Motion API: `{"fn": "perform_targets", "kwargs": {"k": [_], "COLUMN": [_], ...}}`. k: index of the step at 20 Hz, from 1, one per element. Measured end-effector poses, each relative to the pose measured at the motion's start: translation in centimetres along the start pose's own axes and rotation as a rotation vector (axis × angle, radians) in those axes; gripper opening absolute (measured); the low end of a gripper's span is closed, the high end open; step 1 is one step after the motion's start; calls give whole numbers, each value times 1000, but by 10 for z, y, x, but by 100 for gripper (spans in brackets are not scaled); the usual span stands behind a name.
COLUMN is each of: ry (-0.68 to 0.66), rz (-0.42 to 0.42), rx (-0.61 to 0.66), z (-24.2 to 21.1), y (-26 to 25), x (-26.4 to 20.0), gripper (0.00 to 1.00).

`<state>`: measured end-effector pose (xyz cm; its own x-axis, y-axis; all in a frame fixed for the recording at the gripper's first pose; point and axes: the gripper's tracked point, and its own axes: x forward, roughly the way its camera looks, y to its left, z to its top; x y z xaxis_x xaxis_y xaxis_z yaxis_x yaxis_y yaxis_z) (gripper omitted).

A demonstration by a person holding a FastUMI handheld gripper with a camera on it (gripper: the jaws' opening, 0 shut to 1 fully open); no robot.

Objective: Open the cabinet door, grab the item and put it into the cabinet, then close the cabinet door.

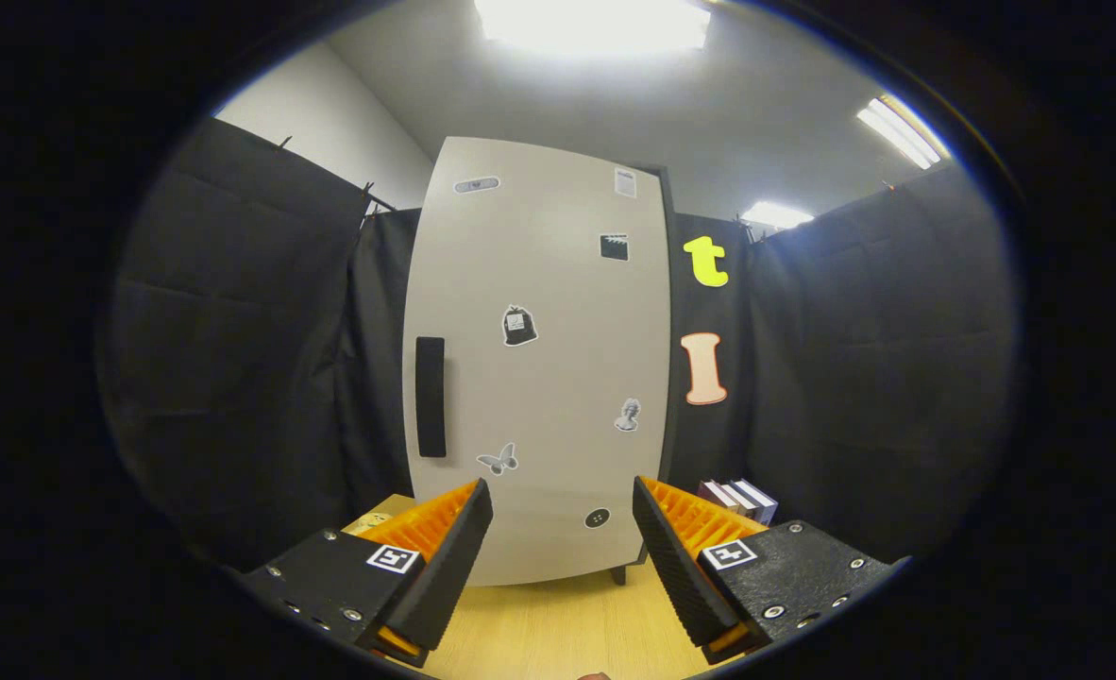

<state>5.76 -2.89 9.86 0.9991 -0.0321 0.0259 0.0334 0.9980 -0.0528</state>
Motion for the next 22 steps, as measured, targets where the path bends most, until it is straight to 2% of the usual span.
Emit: {"fn": "perform_targets", "kwargs": {"k": [7,11,22], "ry": [34,68,39], "rz": [-69,-84,-83], "rx": [44,34,65], "z": [-25,-37,-29], "y": [-31,-39,-50], "x": [-49,-56,-61], "gripper": [93,93,93]}}
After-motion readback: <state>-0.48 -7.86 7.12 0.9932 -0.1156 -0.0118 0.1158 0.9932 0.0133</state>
